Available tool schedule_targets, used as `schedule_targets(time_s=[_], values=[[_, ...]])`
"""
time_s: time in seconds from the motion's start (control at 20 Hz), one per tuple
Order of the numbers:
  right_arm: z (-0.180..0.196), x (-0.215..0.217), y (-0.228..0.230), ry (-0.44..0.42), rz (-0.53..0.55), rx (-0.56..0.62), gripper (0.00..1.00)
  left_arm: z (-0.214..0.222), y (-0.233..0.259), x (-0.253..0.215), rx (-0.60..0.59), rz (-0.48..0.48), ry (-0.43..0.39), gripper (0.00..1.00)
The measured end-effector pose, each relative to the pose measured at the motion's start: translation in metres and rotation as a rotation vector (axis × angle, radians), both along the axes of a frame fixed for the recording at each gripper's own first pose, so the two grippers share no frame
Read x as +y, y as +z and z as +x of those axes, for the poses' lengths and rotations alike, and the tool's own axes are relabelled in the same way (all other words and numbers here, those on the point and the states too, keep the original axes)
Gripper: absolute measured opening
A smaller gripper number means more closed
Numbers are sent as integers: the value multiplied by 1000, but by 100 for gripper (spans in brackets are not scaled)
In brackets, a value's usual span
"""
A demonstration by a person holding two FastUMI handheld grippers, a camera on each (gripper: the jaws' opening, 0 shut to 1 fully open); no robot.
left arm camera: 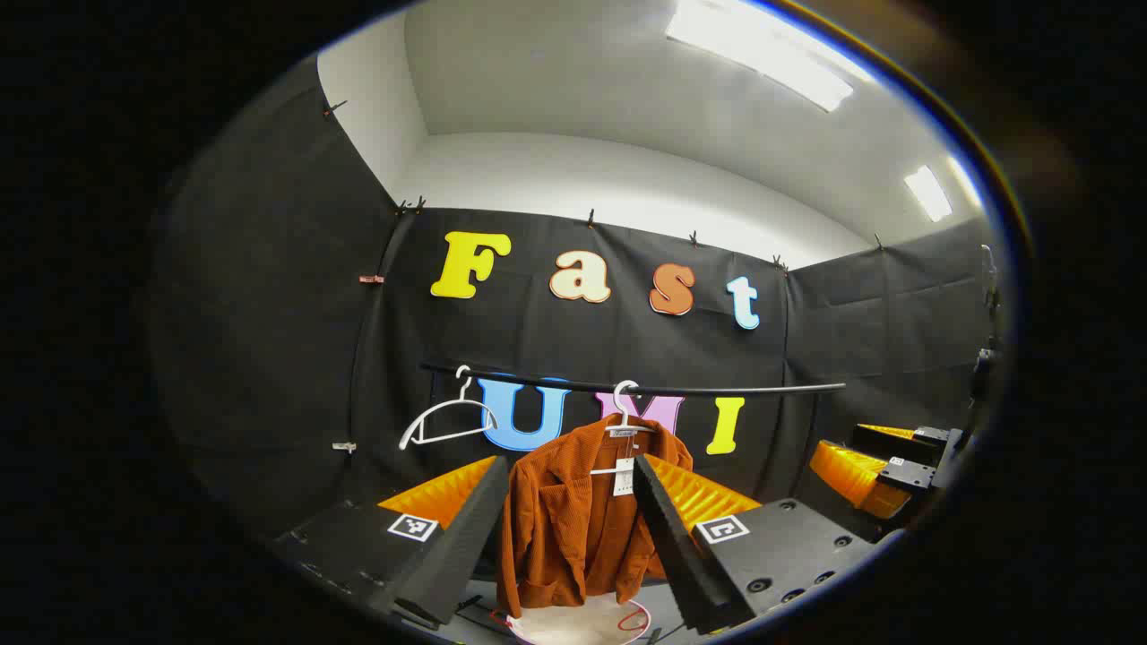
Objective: Grasp the clothes on the hanger with both hands and then place them into the laundry hamper below.
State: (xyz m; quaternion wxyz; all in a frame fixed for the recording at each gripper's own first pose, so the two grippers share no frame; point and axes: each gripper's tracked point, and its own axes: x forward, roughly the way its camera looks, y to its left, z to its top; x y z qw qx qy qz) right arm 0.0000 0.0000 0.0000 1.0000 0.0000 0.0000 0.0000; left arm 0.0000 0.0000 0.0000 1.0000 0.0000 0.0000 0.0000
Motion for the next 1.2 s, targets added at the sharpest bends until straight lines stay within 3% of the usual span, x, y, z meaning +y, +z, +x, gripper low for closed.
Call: schedule_targets(time_s=[0.05, 0.45, 0.8, 1.2], values=[[1, -2, -1, 1, 0, -3, 98, 3, 1, -2, -7, -4, -2, 89], [7, -10, -12, 18, 35, 5, 98, 11, -11, -18, 17, -5, -11, 89], [9, -13, -15, 21, 2, -9, 96, 13, -13, -19, 23, 7, -3, 89], [13, -9, -22, 24, 10, 3, 97, 16, -9, -12, 2, -35, 4, 89]])
